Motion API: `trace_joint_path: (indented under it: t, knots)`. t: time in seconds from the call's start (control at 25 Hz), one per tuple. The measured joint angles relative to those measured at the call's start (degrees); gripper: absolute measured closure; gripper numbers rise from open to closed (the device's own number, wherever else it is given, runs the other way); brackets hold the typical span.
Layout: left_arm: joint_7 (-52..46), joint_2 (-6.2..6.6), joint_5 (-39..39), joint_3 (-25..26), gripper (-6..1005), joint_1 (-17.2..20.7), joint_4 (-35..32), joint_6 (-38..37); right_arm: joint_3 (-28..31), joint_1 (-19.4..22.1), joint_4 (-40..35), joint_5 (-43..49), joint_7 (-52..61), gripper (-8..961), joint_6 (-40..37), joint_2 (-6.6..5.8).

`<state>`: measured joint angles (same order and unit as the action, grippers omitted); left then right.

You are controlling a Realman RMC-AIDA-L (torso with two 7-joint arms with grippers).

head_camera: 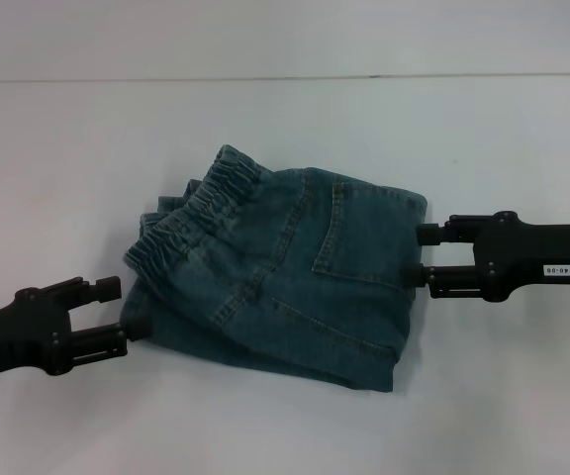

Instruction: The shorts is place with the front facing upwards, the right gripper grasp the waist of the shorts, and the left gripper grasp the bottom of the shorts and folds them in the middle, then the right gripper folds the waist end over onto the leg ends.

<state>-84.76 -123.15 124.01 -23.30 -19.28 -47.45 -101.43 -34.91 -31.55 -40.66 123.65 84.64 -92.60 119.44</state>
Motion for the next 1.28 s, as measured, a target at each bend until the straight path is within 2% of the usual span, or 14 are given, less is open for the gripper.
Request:
trace_joint_path:
  t: [1.28]
  knots:
    - [-0.25,-0.09,0.0,-0.04,171,-0.02,0.17,0.0,0.55,0.61,1.29,0.01,-1.23,204,-0.13,0.0]
